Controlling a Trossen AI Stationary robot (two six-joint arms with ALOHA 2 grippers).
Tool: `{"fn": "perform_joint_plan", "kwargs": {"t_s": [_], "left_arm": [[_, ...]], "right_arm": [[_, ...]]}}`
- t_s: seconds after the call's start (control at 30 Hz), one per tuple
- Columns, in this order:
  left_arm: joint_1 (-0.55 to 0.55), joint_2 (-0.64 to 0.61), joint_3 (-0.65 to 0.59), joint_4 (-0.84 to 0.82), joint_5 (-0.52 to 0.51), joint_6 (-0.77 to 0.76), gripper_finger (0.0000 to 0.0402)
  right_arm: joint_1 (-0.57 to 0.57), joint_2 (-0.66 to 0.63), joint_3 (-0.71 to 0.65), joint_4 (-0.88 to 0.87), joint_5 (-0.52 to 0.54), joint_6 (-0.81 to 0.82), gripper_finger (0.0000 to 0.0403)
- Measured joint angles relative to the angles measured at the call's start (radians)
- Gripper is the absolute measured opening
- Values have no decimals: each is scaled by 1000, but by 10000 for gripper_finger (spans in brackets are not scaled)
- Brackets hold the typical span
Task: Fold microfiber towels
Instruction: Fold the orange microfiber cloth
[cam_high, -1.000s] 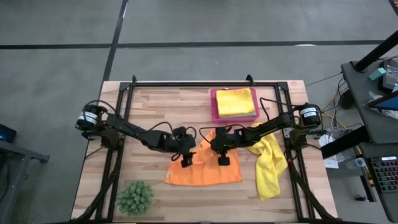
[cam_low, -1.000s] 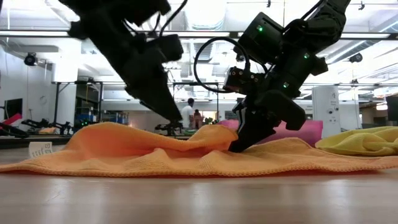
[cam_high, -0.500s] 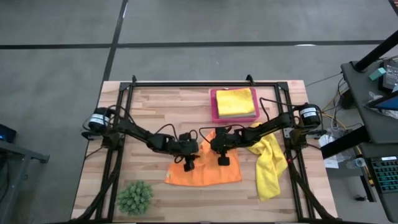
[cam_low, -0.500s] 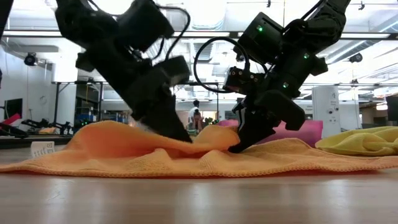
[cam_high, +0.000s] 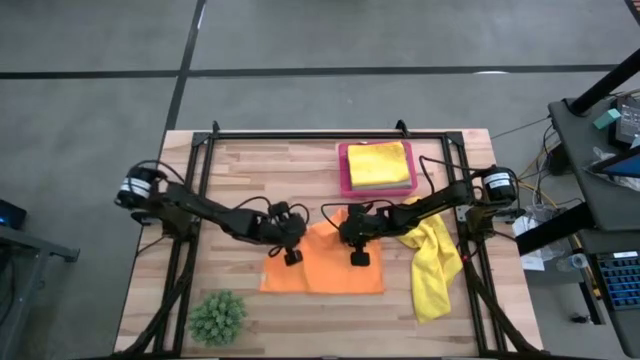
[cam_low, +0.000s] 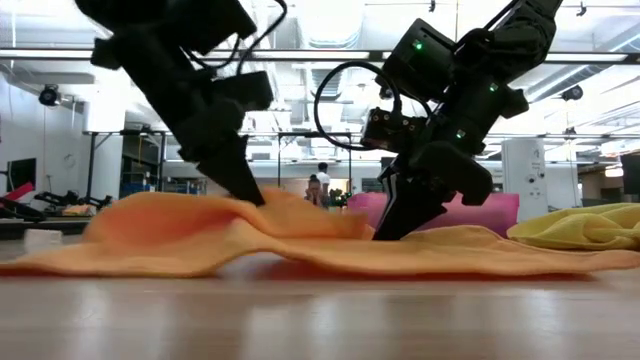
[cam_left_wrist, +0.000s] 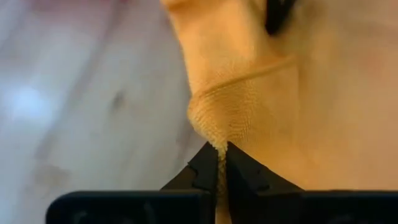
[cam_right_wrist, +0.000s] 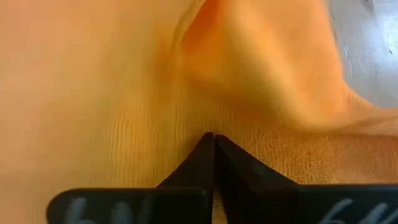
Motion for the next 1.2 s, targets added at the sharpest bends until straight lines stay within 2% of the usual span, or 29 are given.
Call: {"fn": "perform_joint_plan", "kwargs": {"t_s": [0.17, 0.3, 0.43, 0.67, 0.8, 0.93, 1.2], "left_arm": [[-6, -32, 1, 18, -5, -3, 4], [-21, -19, 1, 54, 107, -12, 20], [-44, 30, 0, 87, 188, -46, 74], [-102, 86, 16, 101, 201, -49, 186], [-108, 65, 17, 105, 195, -7, 223], [-108, 49, 20, 114, 148, 3, 225], [-108, 49, 26, 112, 146, -3, 200]], "right_arm": [[0, 0, -1, 9, 0, 0, 9], [0, 0, -2, 10, 0, -1, 9], [0, 0, -2, 12, 0, -1, 9], [0, 0, -3, 13, 0, -1, 9], [0, 1, -3, 14, 0, 4, 9], [0, 1, -3, 14, 0, 6, 9], [0, 1, -3, 14, 0, 5, 9]]}}
